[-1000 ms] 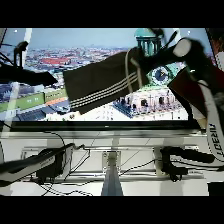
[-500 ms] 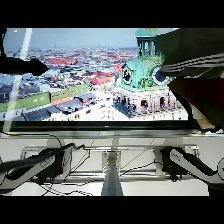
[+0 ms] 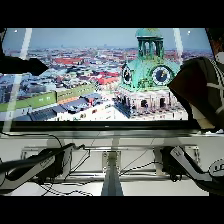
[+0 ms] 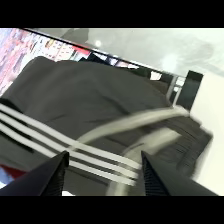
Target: Fold the clothes and pants, and hang the long-sleeved shirts on hangers.
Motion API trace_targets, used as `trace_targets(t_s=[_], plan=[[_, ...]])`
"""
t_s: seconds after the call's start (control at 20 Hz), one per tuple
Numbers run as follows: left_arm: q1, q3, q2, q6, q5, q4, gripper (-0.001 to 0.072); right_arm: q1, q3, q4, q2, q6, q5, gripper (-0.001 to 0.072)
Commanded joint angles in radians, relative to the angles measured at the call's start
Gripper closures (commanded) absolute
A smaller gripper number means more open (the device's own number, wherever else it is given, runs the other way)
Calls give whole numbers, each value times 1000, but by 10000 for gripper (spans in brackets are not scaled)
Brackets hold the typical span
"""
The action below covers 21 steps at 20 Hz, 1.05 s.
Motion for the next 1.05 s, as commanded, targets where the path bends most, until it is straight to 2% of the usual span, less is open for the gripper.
trace_targets(t_s=[0.0, 0.05, 0.15, 0.2, 0.25, 0.3, 0.4, 0.5, 0.65, 0.85, 1.0], plan=[[0, 1, 1, 0, 0, 0, -3, -18, 1, 189, -18, -71, 5, 189], [0, 1, 1, 0, 0, 0, -3, -3, 1, 258, -30, -128, 5, 191], [0, 1, 1, 0, 0, 0, -3, 58, 1, 360, -54, -177, -6, 275], [0, 1, 1, 0, 0, 0, -3, 103, 1, 397, -67, -178, -18, 384], [0, 1, 1, 0, 0, 0, -3, 154, 1, 437, -80, -178, -33, 621], [0, 1, 1, 0, 0, 0, -3, 218, 1, 484, -94, -177, -55, 693], [0, 1, 1, 0, 0, 0, -3, 369, 1, 546, -118, -178, -110, 693], [0, 1, 1, 0, 0, 0, -3, 551, 1, 536, -138, -188, -169, 693], [0, 1, 1, 0, 0, 0, -3, 844, -9, 433, -159, -318, -243, 693], [0, 1, 1, 0, 0, 0, -3, 1151, -29, 141, -184, -585, -304, 693], [0, 1, 1, 0, 0, 0, -3, 1206, -30, 107, -201, -619, -344, 693]])
